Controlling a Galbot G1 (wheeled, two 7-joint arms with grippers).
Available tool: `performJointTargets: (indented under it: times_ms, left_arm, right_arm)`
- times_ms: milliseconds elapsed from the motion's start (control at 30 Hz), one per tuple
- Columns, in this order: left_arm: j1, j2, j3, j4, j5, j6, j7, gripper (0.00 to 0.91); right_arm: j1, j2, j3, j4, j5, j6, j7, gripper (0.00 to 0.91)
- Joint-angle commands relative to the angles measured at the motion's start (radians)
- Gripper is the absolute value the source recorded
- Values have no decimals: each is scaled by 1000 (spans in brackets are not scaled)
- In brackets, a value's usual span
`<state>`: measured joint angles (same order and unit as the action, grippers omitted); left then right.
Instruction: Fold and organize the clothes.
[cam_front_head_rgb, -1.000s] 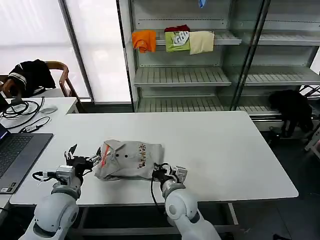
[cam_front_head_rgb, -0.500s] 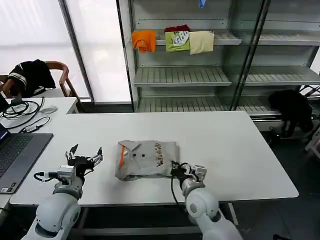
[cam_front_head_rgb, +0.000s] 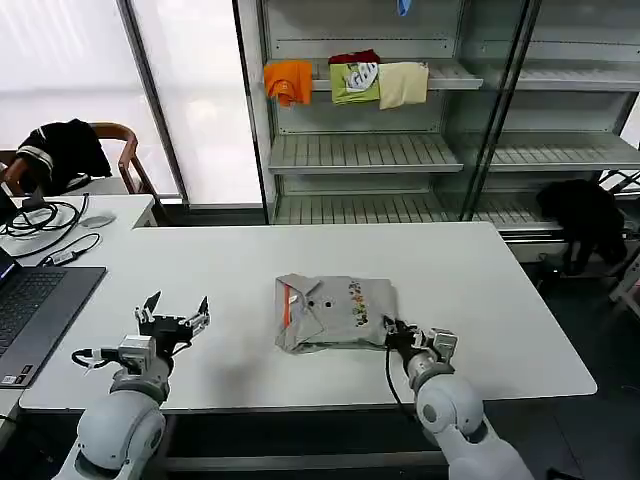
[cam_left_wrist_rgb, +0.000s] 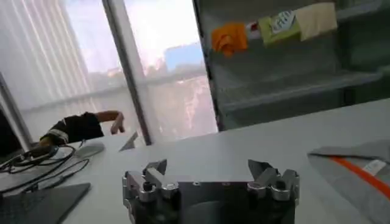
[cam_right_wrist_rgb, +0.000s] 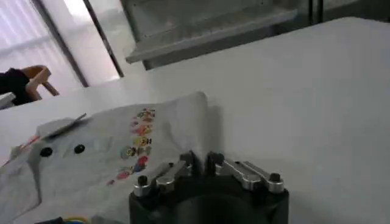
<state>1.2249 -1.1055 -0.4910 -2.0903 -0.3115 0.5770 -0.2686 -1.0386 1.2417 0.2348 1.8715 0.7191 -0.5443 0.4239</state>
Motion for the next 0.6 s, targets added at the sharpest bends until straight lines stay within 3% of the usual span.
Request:
performJointTargets:
  times_ms: [33,133,300,500,600]
  left_arm:
    - [12,-14,-15,-21,-5,-1,-2,907]
    - [13,-44,-19,-36,-11,-1,-10,907]
    - [25,-80,-3,-56,-4,-1,-9,907]
    - [51,-92,-3,-65,5,-2,-5,907]
    - [64,-98,-6,-67,6,-3,-2,907]
  right_arm:
    - [-65,-29,93,200,-358,52,-120,907]
    - [-70,-19,89,266,-449,83,-143,907]
    - [-54,-5,-7,268,-466,107,-173,907]
    - [-62,34,-134,217,-413,33,-103,907]
    - [-76,50,-151,182,-385,30,-69,907]
